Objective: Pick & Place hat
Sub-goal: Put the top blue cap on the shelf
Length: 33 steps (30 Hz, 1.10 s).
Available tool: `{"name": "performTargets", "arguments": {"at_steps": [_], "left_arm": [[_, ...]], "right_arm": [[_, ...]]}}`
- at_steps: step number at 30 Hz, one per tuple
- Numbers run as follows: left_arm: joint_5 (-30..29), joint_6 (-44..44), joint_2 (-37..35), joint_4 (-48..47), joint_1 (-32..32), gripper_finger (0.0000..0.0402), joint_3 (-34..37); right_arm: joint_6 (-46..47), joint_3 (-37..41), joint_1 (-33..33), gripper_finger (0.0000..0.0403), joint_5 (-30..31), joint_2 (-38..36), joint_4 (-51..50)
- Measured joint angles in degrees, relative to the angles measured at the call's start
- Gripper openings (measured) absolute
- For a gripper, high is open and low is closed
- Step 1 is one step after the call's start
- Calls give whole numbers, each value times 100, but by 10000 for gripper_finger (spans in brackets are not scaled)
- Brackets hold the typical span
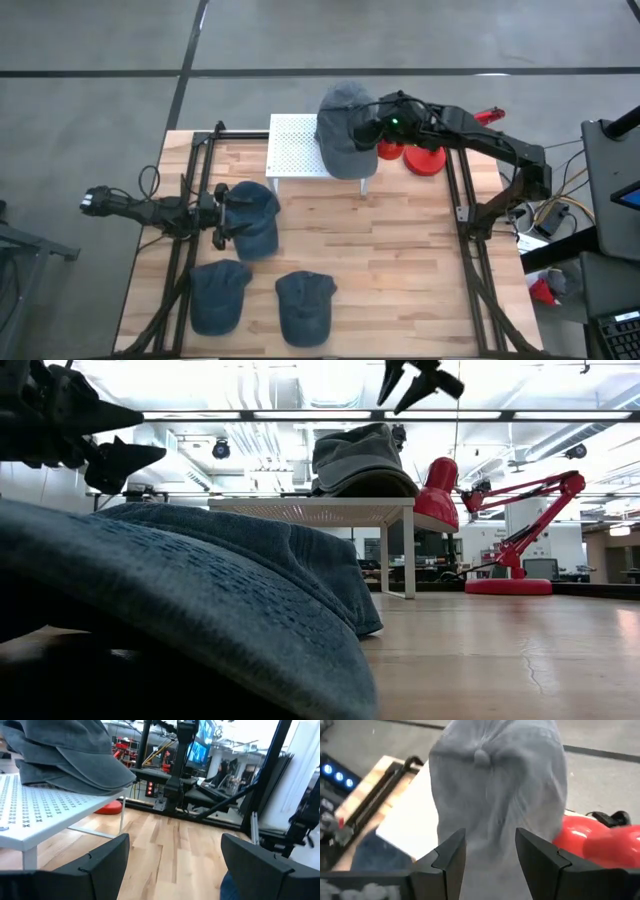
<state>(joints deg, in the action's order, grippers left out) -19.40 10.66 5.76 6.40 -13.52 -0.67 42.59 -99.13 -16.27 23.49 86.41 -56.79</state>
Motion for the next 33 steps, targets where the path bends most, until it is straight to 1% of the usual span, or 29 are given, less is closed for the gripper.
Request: {"name": "performTargets", "arguments": {"at_steps": [4, 8, 14, 18, 23, 27, 30, 33], "left_arm": [[0, 394, 0, 69, 0, 317, 0], [3, 826, 0, 66, 0, 317, 0], [2, 1320, 0, 105, 0, 317, 0], [2, 1650, 0, 187, -1, 317, -1], [2, 1868, 4, 295, -1, 317, -42], [-17, 1838, 108, 307, -2, 317, -304], [-24, 1794, 316, 1, -1, 317, -615], [-201, 1831, 614, -604, -1, 317, -1033]], "right_arm": [[-265, 6, 237, 155, 0, -211, -643], [-289, 139, 588, 143, 2, -445, -1249], [-234, 818, 1286, 124, 1, -925, -1188], [-79, 1634, 1741, 110, 46, -1423, -565], [-45, 2908, 2190, 92, 45, -2143, 921], [-55, 3843, 2416, 79, 47, -2667, 2071], [-53, 4441, 2511, 71, 51, -3033, 2735], [-57, 4917, 2555, 65, 56, -3368, 3289]]}}
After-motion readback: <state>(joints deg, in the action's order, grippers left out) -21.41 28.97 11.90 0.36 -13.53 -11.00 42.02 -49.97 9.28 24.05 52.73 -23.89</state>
